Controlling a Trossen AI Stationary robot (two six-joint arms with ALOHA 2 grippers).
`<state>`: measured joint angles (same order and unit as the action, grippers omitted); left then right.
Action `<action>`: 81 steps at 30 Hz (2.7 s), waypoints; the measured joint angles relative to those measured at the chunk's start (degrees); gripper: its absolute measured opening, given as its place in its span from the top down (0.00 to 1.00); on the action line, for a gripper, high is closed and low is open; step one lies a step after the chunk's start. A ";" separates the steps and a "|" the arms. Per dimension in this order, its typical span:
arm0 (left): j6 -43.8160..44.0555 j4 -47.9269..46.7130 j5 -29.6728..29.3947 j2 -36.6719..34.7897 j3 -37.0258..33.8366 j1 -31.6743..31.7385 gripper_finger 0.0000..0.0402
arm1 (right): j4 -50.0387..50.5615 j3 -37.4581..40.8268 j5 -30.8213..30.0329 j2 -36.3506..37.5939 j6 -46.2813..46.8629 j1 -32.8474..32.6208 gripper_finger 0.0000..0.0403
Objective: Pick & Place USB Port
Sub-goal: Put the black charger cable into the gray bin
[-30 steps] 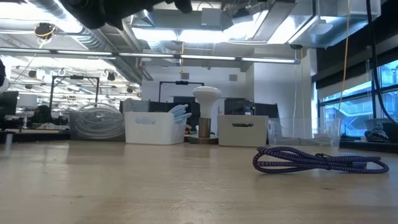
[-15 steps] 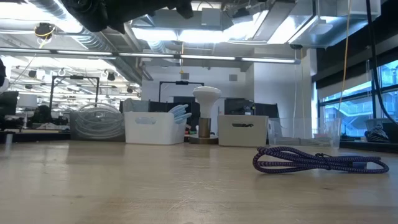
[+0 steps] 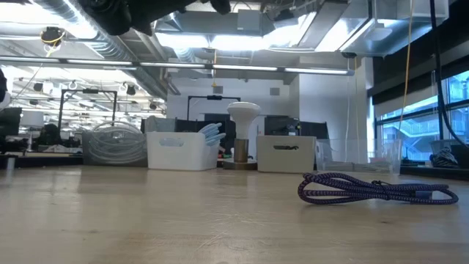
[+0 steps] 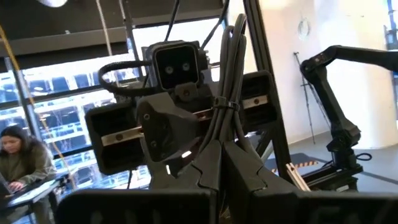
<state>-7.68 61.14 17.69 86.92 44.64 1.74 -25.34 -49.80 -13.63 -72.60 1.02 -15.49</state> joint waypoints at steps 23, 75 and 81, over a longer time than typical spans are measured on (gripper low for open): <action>2.48 -4.25 4.98 3.86 4.31 0.76 0.91 | 3.98 -0.09 -8.87 2.06 -4.72 -2.06 0.93; 8.46 -4.41 4.38 3.81 4.29 -8.21 0.58 | 65.57 -27.28 15.03 -22.29 28.58 47.32 0.93; 8.44 -4.41 4.38 3.81 4.26 -9.46 0.58 | 65.44 -27.28 15.35 -26.57 27.34 49.28 0.93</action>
<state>0.76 56.73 22.06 90.74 48.90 -7.72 40.11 -77.08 1.72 -99.17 28.36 33.80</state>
